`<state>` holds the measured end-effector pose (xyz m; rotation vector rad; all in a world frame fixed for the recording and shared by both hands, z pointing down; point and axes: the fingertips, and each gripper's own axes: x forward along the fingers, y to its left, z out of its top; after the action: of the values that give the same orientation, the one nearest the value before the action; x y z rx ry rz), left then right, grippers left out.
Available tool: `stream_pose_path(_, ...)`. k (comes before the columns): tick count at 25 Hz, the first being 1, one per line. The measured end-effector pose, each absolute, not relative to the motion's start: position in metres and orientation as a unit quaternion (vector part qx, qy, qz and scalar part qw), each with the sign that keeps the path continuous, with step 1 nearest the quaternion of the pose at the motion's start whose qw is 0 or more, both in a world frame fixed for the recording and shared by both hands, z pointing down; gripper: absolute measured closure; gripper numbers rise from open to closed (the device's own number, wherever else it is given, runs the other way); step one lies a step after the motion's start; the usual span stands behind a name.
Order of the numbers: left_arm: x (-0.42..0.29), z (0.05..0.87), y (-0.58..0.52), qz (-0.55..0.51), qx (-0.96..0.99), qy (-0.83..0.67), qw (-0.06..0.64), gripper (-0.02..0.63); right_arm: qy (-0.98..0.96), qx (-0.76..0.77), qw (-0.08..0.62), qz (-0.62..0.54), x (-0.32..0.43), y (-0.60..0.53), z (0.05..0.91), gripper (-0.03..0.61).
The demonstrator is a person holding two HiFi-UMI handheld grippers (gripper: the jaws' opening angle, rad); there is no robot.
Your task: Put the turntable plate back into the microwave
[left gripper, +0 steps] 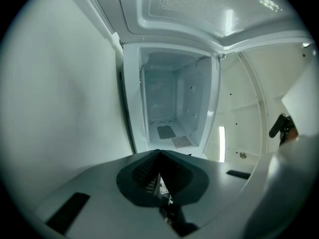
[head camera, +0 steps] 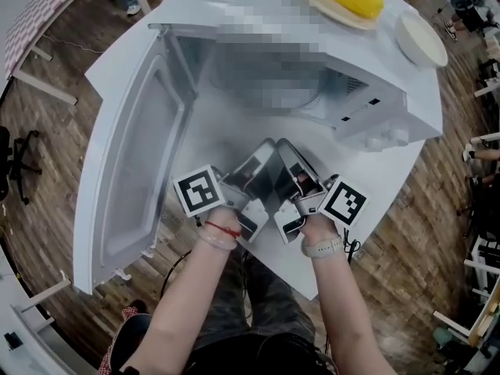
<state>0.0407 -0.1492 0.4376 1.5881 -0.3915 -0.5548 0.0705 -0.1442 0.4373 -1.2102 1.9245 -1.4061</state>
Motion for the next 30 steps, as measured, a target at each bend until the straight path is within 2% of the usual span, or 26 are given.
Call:
stream_pose_path(6,0.038,0.427,-0.125,-0.235,0.712,-0.171,0.640,0.601,0.722,-0.444,0.206,-0.488,0.065,-0.121,0.427,0.546)
stream_pose_path(11,0.032,0.425,-0.099,-0.210,0.731,-0.202,0.617,0.601,0.771,-0.441,0.141,-0.438,0.056,-0.095,0.415,0.546)
stream_pose_path(14,0.030,0.425,-0.088,-0.175,0.776,-0.234,0.559,0.601,0.796,-0.449,0.087,-0.397,0.056,-0.080,0.411,0.546)
stream_pose_path(22,0.029,0.410,-0.049,-0.102,0.843,-0.270,0.454,0.601,0.823,-0.472,0.010,-0.317,0.053,-0.040,0.403,0.546)
stream_pose_path(30,0.022,0.382,-0.018,-0.058,0.894,-0.302,0.324,0.601,0.852,-0.481,-0.018,-0.203,0.040,-0.009,0.367,0.546)
